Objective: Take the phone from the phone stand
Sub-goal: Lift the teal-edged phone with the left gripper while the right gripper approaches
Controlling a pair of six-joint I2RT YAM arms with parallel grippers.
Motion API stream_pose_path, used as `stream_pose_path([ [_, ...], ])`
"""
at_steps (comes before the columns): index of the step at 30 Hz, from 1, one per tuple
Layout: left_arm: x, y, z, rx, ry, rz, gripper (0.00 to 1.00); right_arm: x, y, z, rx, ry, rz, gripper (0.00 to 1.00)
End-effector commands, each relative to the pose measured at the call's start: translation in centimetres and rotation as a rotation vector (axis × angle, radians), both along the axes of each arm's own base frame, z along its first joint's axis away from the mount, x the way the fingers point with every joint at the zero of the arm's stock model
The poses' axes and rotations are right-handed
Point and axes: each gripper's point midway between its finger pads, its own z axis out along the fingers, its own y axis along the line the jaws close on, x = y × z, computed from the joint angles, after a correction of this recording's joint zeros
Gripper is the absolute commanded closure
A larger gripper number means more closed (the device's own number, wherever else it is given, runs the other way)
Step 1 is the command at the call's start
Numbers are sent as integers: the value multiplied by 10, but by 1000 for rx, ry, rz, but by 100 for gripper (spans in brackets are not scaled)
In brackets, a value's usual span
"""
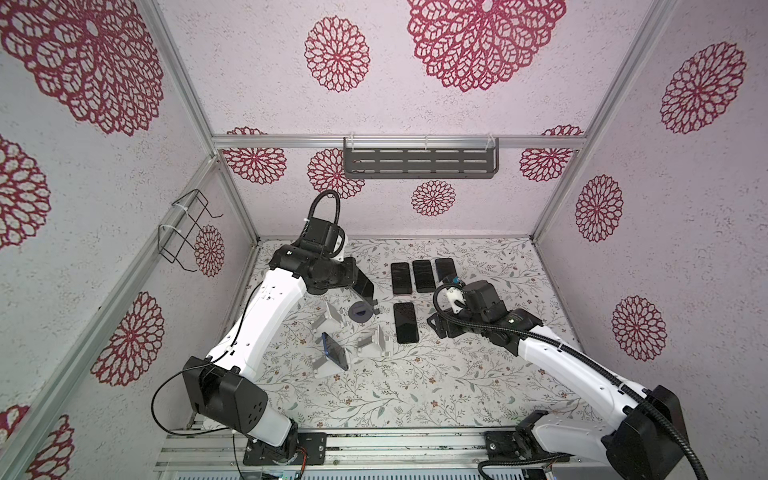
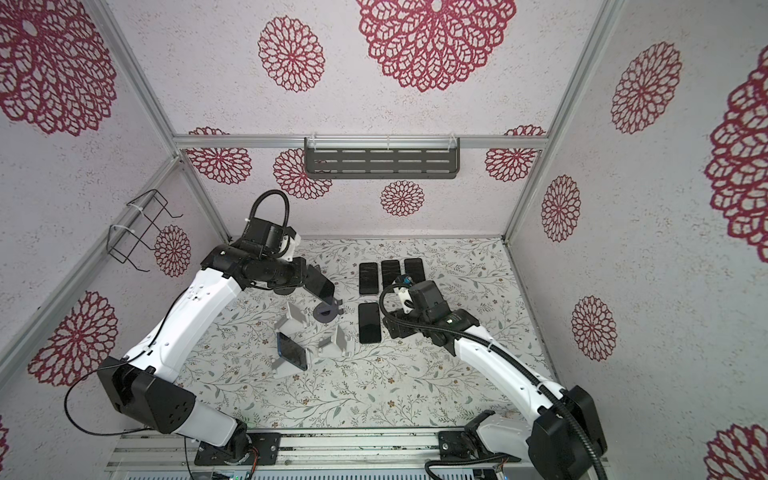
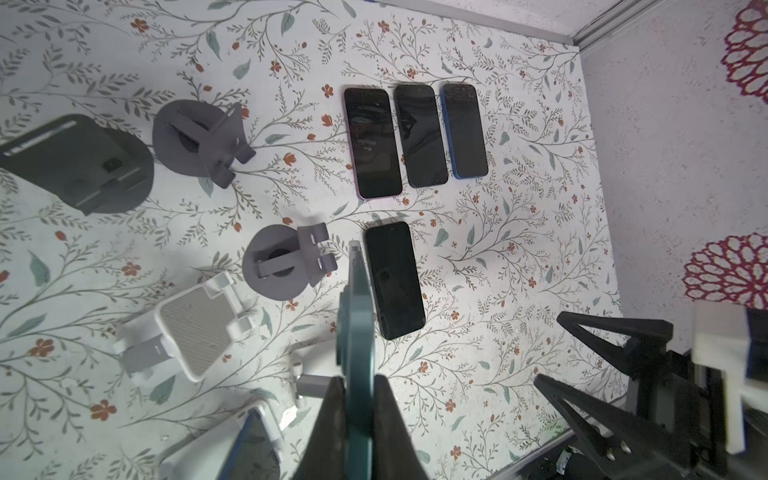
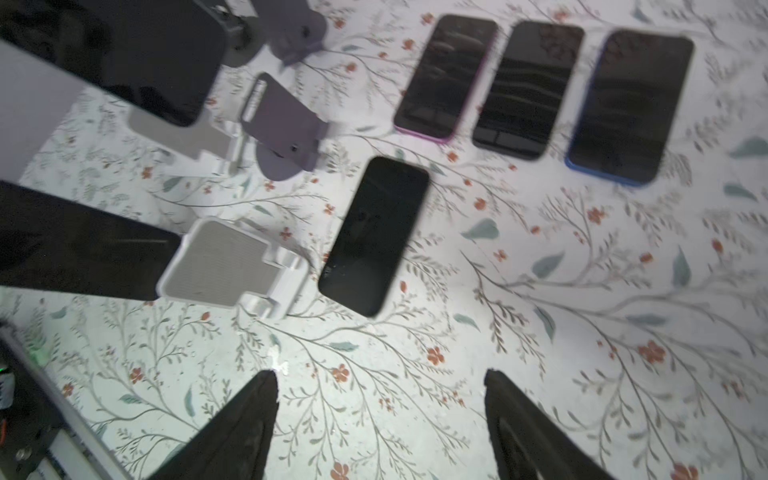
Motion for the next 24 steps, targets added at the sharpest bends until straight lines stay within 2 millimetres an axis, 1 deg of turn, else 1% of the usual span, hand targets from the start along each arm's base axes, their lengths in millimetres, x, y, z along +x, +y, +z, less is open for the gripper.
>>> stream_pose_path([
  [1,2,-9,9,-102,-27,-109,100,-1,36,41,57,-153,209,21],
  [4,2,-16,1,-224,12,-149,100,0,50,42,33,-201,324,20],
  [8,2,-22,-6,-367,61,-185,100,8,68,49,23,-252,431,20],
  [10,-2,-26,-11,-427,102,-205,100,12,78,49,20,-257,480,18],
  [14,-8,-30,-19,-465,135,-224,100,20,97,46,-10,-256,552,11],
  [17,-11,-31,-31,-472,164,-231,100,23,111,44,-15,-269,609,8],
  [19,-12,-34,-35,-489,182,-241,100,24,119,41,-6,-271,648,5],
  [24,-12,-35,-40,-503,204,-257,100,31,132,28,-18,-251,704,2],
])
